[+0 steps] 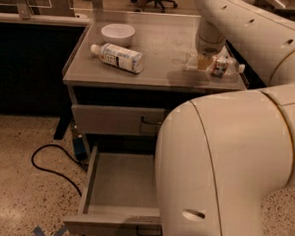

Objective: Pick water bottle from middle drawer and place on counter

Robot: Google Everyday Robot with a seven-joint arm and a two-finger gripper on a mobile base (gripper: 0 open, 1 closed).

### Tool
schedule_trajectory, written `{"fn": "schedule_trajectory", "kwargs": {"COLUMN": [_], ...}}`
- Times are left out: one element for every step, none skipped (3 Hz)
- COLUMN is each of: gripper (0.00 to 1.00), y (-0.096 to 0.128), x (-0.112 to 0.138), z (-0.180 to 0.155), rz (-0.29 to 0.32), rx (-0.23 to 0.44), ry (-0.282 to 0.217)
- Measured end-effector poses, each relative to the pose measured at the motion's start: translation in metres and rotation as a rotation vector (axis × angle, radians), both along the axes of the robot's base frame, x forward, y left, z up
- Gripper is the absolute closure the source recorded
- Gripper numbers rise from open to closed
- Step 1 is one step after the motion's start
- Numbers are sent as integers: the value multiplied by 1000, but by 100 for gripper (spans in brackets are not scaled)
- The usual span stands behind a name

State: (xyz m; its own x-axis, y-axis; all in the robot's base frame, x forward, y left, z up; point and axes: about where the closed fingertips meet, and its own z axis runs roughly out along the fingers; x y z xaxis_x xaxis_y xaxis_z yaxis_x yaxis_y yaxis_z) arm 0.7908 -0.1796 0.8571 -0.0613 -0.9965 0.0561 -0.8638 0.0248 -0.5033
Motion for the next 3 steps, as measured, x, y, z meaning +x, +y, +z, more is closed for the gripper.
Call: {"fn": "schedule_trajectory", "kwargs": {"gripper": [81, 58, 35], "y": [0, 0, 0], "x": [0, 0, 0], "z": [0, 0, 0], "rz": [0, 0, 0], "rx": [0, 0, 0], "ry": [0, 0, 0]}}
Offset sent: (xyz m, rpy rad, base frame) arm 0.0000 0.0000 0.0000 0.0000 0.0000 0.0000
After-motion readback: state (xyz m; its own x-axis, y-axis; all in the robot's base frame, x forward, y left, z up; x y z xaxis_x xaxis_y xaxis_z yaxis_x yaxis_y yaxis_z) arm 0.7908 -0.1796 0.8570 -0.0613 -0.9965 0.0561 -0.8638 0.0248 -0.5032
